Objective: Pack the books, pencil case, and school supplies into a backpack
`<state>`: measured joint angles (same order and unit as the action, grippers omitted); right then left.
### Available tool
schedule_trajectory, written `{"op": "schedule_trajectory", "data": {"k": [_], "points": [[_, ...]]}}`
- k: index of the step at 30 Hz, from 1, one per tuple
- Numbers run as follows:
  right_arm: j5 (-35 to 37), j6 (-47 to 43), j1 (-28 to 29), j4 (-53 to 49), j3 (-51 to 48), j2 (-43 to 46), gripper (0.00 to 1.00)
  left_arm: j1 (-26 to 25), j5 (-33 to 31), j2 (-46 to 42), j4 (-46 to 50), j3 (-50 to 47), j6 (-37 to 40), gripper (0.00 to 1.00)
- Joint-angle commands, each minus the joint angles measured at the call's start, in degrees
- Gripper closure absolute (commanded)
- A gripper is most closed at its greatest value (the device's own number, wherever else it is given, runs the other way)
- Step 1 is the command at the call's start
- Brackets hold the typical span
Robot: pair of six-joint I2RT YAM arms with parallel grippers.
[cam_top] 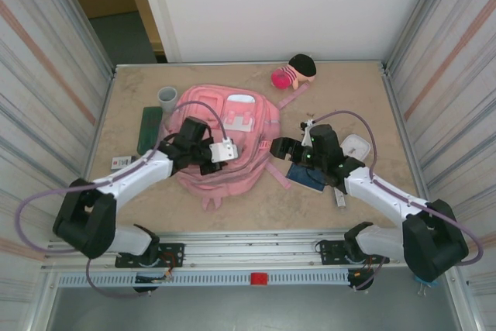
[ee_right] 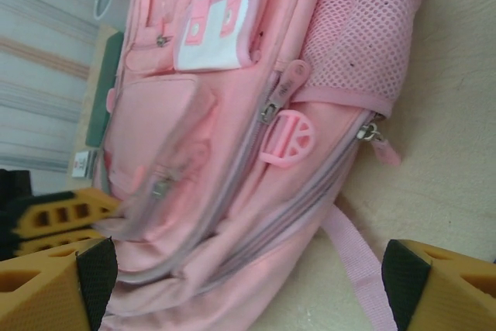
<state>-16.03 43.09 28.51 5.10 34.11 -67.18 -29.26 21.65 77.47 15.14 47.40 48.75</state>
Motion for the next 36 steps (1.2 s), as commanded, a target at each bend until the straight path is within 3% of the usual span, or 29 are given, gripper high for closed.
{"op": "schedule_trajectory", "data": {"k": [1,6,10,15,23,30,36], "points": [[-8.10,-3.10,-2.49,4.87,-0.93,-1.33,0.10,3.56,12.15,-6.01,1.87,2.94,-5.51,1.00],[-15.26,-4.16,-4.32,9.14,0.28,-5.90,0.11,10.06,23.12,-8.45,3.45,4.74,-6.35,1.00],[-18.69,-5.21,-4.50,12.93,2.33,-10.67,0.11,13.19,26.95,-8.29,5.14,6.29,-5.36,1.00],[-23.44,-6.11,-5.72,17.83,6.08,-17.95,0.10,15.59,30.01,-6.94,7.13,7.86,-3.55,1.00],[-30.94,-3.39,-7.54,25.13,9.05,-25.61,0.11,16.44,29.86,-6.90,6.94,8.36,-3.23,1.00],[-36.54,-2.62,-7.68,25.13,9.35,-26.92,0.45,17.04,29.33,-6.47,5.97,9.15,-3.81,1.00],[-38.37,-2.15,-7.78,24.50,7.96,-25.66,0.64,17.21,29.06,-6.20,4.69,9.29,-4.61,1.00]]}}
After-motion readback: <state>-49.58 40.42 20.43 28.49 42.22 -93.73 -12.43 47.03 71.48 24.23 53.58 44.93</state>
